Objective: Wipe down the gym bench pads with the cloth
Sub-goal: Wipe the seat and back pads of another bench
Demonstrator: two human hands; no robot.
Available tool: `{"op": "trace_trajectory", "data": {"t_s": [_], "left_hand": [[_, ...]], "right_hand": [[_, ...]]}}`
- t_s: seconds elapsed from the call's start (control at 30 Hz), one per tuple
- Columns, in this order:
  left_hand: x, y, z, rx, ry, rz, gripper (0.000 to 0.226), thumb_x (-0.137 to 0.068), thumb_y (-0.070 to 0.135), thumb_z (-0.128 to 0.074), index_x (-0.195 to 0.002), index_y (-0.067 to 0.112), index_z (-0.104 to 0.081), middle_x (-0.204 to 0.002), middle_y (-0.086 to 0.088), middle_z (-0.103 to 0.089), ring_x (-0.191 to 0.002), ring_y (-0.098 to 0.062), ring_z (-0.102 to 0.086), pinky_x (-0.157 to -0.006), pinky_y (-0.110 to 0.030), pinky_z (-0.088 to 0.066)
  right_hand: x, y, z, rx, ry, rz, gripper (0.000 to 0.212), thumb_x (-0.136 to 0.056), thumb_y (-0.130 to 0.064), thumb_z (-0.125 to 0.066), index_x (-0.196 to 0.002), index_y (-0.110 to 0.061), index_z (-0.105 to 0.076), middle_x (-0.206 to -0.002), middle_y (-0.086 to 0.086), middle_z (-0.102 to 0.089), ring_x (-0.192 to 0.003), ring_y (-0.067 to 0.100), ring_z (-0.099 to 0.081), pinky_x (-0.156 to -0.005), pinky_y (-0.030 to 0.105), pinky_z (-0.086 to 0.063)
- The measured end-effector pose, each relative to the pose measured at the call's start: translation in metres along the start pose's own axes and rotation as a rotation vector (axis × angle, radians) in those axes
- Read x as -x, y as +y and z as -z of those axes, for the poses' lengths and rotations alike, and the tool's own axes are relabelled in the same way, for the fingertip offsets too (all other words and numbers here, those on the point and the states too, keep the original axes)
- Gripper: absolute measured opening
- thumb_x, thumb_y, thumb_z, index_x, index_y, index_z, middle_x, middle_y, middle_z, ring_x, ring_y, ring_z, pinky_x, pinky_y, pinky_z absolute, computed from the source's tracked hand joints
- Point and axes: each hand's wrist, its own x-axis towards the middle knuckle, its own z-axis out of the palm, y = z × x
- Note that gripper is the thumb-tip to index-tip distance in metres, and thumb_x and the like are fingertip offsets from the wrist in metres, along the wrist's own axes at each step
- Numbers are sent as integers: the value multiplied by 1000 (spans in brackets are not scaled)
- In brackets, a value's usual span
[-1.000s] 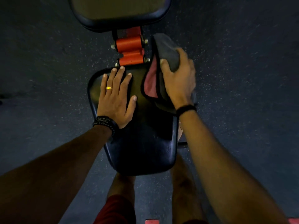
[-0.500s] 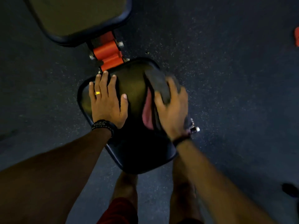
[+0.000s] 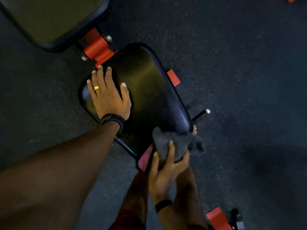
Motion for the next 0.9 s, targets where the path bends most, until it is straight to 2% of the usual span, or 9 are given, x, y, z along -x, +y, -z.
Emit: {"op": "trace_trajectory", "data": {"t_s": [0.1, 0.23, 0.3, 0.4, 0.5, 0.57, 0.63, 0.73, 0.9], "left_hand": [[1, -2, 0, 5, -4, -7, 60, -98, 41, -34, -149, 10, -32, -158, -12, -27, -148, -31, -20, -122, -50, -11], [3, -2, 0, -7, -12, -11, 61, -99, 42, -30, -150, 10, -31, -159, -12, -25, -149, -30, -18, -122, -48, -9], [2, -1, 0, -10, -15, -10, 61, -99, 43, -29, -151, 10, -30, -160, -11, -24, -149, -30, -17, -123, -47, -8], [1, -2, 1, -13, -12, -7, 61, -100, 43, -28, -151, 10, -29, -160, -11, -24, -149, -30, -16, -123, -48, -9], [1, -1, 1, -14, -28, -12, 61, -100, 43, -28, -151, 10, -29, -160, -12, -24, -149, -30, -16, -122, -49, -9], [0, -2, 1, -15, -28, -7, 61, -99, 43, -29, -151, 9, -29, -160, -13, -24, -149, -31, -17, -122, -50, -9], [0, -1, 0, -19, -30, -5, 61, -99, 43, -29, -151, 10, -29, -160, -13, -24, -149, -32, -17, -122, -51, -10], [0, -2, 1, -29, -40, 2, 62, -98, 43, -29, -151, 10, -29, -159, -13, -25, -149, -32, -17, -122, -52, -11], [-2, -2, 2, -27, -30, -1, 62, -96, 41, -35, -149, 10, -33, -158, -14, -27, -148, -33, -20, -121, -52, -13]], "right_hand": [[29, -22, -16, -40, -17, -24, 48, -98, -44, -45, -141, -23, -41, -150, 24, -20, -139, 42, -22, -117, 39, -19], [-73, -23, -5, 74, 206, -50, 43, -90, -38, -57, -132, -28, -53, -139, 17, -39, -129, 36, -37, -106, 52, -30], [-143, -32, 8, 122, 130, -54, 43, -95, -41, -55, -136, -28, -53, -138, 13, -46, -127, 32, -41, -105, 53, -30], [-197, -39, 14, 10, -77, 15, 48, -98, -42, -50, -142, -23, -49, -128, 14, -54, -120, 31, -47, -100, 47, -36], [-157, -29, 18, 62, -63, 175, 47, -97, -42, -55, -138, -19, -50, -130, 16, -52, -118, 34, -47, -99, 48, -38], [-108, -12, 23, 140, -19, 231, 39, -94, -41, -59, -129, -26, -52, -138, 14, -43, -124, 33, -40, -102, 48, -31], [-79, 3, 27, 175, -25, 291, 34, -91, -43, -54, -123, -31, -50, -137, 10, -37, -124, 32, -38, -100, 46, -27], [-98, -2, 22, 234, -41, 376, 33, -86, -43, -52, -117, -31, -51, -127, 10, -39, -118, 32, -39, -96, 53, -31], [-180, -78, -3, 317, -63, 492, 35, -78, -38, -62, -111, -28, -56, -119, 13, -51, -106, 33, -47, -83, 45, -36]]}}
